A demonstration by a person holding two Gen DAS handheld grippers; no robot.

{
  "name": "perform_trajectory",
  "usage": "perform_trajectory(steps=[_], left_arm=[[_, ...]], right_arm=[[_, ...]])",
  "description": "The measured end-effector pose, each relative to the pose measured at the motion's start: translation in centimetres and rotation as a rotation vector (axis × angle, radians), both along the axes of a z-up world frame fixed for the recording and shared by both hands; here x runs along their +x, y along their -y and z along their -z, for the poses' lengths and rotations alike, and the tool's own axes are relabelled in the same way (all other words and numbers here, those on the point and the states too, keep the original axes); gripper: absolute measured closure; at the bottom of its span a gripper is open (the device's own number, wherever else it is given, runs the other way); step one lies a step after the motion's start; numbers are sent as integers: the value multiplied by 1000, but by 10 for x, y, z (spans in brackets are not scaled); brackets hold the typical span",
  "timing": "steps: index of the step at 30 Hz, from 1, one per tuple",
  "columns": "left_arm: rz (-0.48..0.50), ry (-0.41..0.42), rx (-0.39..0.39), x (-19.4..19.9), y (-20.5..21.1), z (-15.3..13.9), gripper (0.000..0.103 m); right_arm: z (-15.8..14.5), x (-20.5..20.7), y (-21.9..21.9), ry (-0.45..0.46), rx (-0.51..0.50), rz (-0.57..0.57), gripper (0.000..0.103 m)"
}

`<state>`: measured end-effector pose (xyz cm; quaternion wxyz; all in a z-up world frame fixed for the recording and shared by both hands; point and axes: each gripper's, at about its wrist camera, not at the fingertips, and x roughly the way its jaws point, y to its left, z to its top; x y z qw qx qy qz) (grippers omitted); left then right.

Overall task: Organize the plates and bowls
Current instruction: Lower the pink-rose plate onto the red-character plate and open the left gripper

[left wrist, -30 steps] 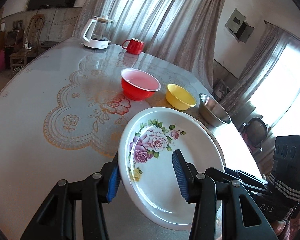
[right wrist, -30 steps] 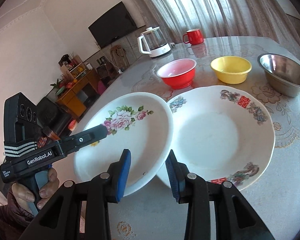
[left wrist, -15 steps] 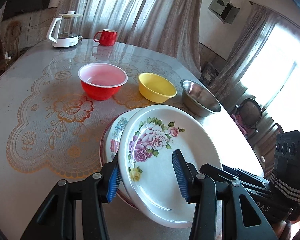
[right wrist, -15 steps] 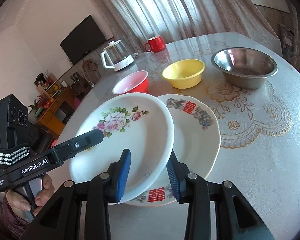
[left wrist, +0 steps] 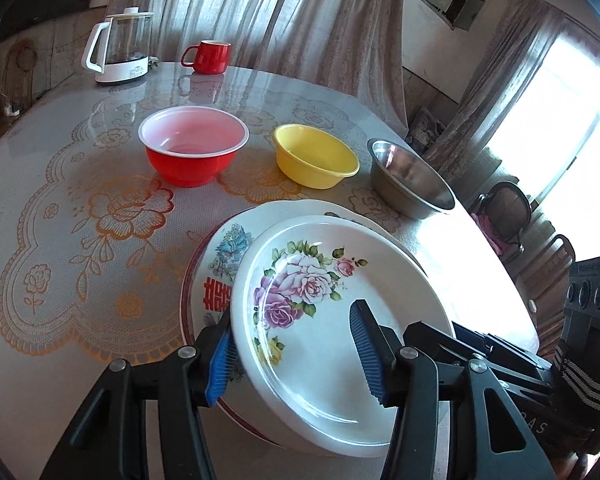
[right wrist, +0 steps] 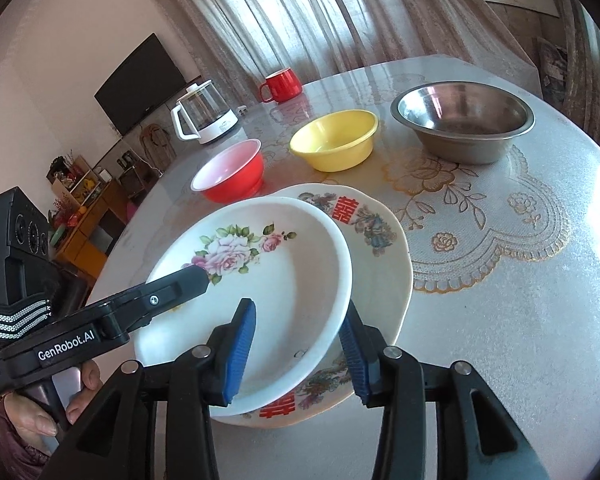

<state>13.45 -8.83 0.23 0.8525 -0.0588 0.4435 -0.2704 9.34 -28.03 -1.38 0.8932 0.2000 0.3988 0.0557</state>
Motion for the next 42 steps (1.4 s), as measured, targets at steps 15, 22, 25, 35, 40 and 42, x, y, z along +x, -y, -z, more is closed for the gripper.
perform_trajectory(steps=[15,22,25,35,40,42], left_arm=[[5,-23,-21,1,-6,2,49],[16,-8,-44,-7,-8,-6,49],[10,-25,-49,-8,-10,-4,49],[20,-26,-64,-18,-12,-6,49],[27,-13,-81,-24,-15,-11,48],[35,1,-94,-27,-17,-13,48]], right_arm=[[5,7,3,-20,0,8,51],[3,7,-2,-15,-9,0,49],[4,6,-2,-22,7,-9,49],[5,3,-6,-56,39,-40,47],[0,-2,-2,-61,32,-37,47],[-4,-7,-4,-50,21,-61,47]])
